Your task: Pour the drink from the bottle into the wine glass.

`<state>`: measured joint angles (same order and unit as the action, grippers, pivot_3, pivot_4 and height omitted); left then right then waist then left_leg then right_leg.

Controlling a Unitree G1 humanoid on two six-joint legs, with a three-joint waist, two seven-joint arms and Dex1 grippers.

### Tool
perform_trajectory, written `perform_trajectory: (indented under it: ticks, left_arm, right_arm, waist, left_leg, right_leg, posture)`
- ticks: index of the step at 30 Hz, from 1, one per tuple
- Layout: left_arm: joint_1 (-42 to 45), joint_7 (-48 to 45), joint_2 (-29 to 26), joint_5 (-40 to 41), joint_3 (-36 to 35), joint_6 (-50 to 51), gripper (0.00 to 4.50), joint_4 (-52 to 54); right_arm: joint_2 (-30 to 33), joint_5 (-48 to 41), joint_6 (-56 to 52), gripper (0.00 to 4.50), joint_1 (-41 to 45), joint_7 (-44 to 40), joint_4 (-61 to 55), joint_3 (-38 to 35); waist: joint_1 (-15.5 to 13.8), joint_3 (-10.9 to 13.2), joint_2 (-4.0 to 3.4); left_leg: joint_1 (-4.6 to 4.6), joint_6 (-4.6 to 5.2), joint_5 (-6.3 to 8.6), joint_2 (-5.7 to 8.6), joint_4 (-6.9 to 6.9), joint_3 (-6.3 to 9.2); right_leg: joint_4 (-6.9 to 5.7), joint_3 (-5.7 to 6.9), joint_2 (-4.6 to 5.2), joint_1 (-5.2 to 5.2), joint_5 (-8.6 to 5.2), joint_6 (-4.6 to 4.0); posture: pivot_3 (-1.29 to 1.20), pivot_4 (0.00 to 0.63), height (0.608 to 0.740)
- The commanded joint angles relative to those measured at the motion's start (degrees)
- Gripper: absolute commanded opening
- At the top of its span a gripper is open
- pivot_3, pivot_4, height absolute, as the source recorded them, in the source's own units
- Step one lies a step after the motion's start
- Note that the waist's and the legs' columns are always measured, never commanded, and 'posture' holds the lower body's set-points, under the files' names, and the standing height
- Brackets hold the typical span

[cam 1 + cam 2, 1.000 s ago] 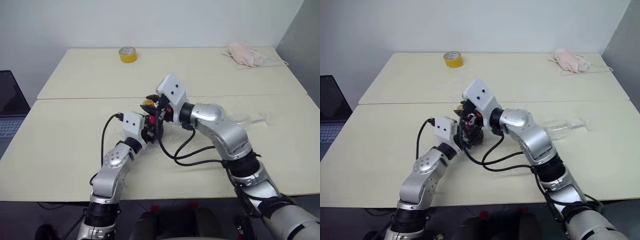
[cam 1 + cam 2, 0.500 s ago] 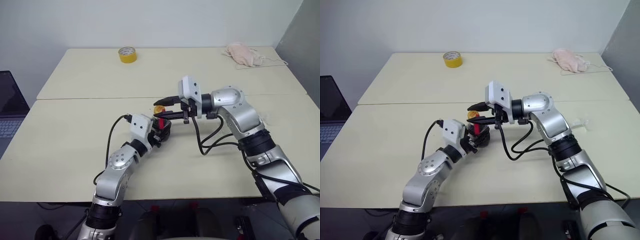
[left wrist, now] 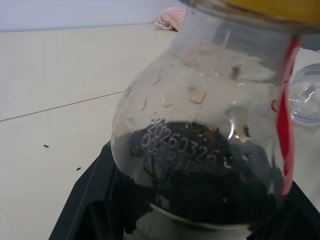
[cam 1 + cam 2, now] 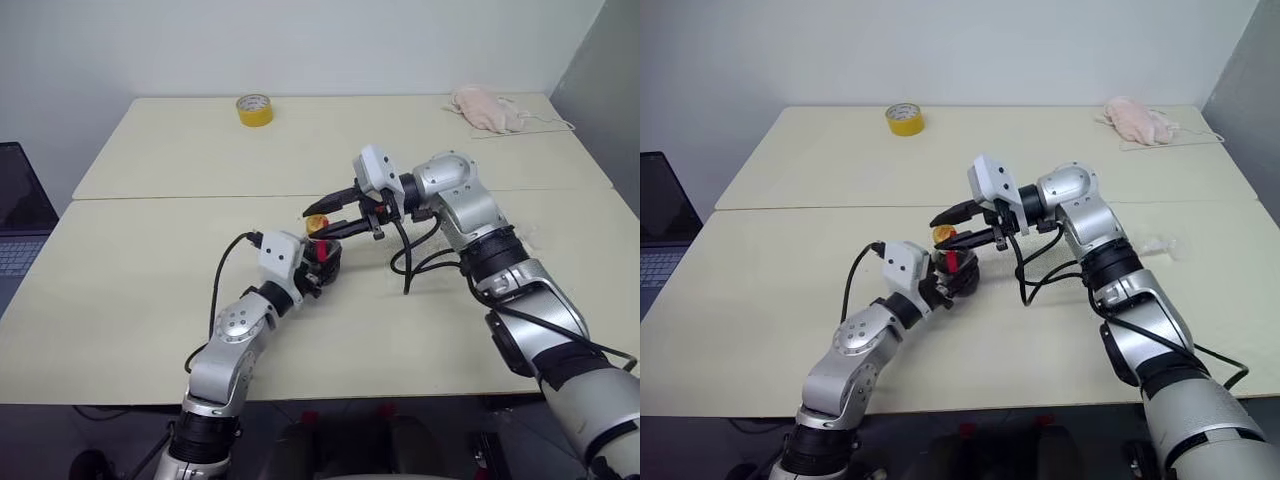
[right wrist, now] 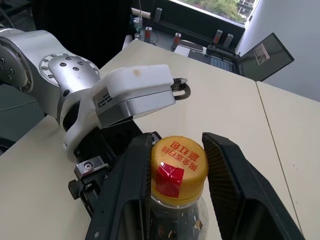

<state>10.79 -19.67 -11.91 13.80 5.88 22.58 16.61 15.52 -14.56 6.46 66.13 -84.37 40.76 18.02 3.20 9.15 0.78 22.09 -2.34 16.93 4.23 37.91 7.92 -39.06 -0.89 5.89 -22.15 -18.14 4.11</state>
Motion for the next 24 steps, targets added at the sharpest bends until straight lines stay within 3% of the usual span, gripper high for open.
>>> perform_trajectory:
  ticks: [1, 4, 14, 24]
  left_arm:
    - [0.0, 1.3, -0.3, 0.9, -3.8, -0.4, 2.61, 2.7]
    - [0.3, 1.1, -0.3, 1.0, -3.7, -0.5, 2.61, 2.2]
    - [1.0, 0.8, 0.1, 1.2, -3.2, 0.0, 2.61, 1.7]
    - [0.9, 0.8, 0.2, 1.2, -3.3, 0.1, 2.61, 1.8]
  right_arm:
    - [0.2, 2.3, 0.3, 1.24, -0.2, -2.7, 1.3, 0.2]
    - [0.8, 2.1, -1.2, 1.24, -0.7, -2.6, -0.2, -0.4]
    - [1.5, 2.5, -4.4, 4.47, -1.4, -1.7, -3.9, -2.0]
    - [5.5, 2.0, -8.0, 4.47, -5.0, 4.4, -14.1, -5.5]
  waist:
    - [0.0, 0.0, 0.0]
    - [0.0, 0.0, 0.0]
    - [0.1, 0.0, 0.0]
    - [-0.2, 0.0, 0.0]
  left_leg:
    - [0.0, 0.0, 0.0, 0.0, 0.0, 0.0]
    - [-0.01, 0.0, 0.0, 0.0, 0.0, 0.0]
    - [0.01, 0.0, 0.0, 0.0, 0.0, -0.03]
    - [0.02, 0.0, 0.0, 0.01, 0.01, 0.0]
  right_leg:
    - [0.0, 0.0, 0.0, 0.0, 0.0, 0.0]
    - [-0.01, -0.01, 0.0, 0.0, 0.0, 0.0]
    - [-0.02, -0.02, 0.0, -0.03, 0.0, 0.0]
    - [-0.01, 0.0, 0.01, -0.02, 0.0, 0.0]
  posture:
    - [0.0, 0.15, 0.74]
    - [0.0, 0.15, 0.74]
    - [0.0, 0.15, 0.74]
    - [0.0, 0.15, 0.74]
